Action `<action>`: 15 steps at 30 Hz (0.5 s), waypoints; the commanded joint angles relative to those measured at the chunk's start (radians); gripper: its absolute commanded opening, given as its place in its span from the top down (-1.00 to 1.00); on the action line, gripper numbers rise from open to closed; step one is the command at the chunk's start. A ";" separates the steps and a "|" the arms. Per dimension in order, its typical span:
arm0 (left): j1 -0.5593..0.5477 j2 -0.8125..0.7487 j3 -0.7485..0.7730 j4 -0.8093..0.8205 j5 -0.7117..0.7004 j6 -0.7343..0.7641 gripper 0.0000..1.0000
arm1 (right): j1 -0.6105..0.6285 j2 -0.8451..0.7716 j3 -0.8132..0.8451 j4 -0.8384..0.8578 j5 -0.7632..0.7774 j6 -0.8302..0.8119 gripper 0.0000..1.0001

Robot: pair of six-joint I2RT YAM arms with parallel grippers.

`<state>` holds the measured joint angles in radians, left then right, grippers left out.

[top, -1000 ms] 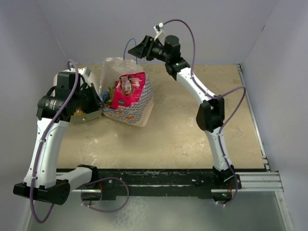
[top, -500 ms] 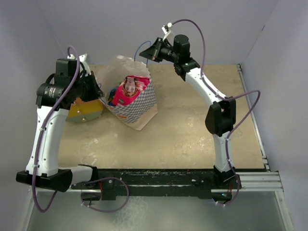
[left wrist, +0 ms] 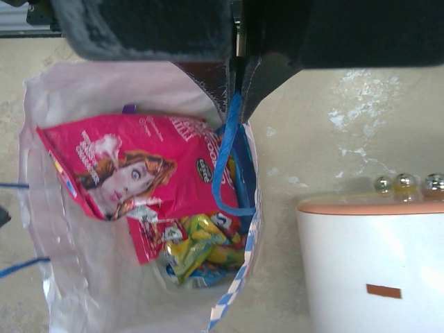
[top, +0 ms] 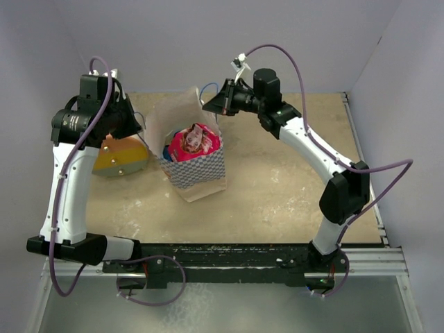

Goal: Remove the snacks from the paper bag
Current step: Adjust the paper bag at the center of the board.

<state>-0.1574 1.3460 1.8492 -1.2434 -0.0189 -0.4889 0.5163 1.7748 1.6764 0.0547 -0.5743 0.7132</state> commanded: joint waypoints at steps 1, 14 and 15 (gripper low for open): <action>0.014 -0.017 0.109 0.057 -0.072 -0.012 0.97 | 0.040 -0.125 0.015 0.028 -0.005 -0.021 0.99; 0.021 -0.119 -0.094 0.097 -0.029 -0.159 0.69 | 0.047 -0.299 -0.127 -0.048 0.077 -0.033 1.00; 0.020 -0.127 -0.119 0.111 -0.017 -0.164 0.67 | 0.046 -0.327 -0.152 -0.050 0.105 -0.036 1.00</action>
<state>-0.1436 1.2949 1.8030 -1.2278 -0.0597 -0.5819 0.5701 1.5986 1.5417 -0.0715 -0.5491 0.6861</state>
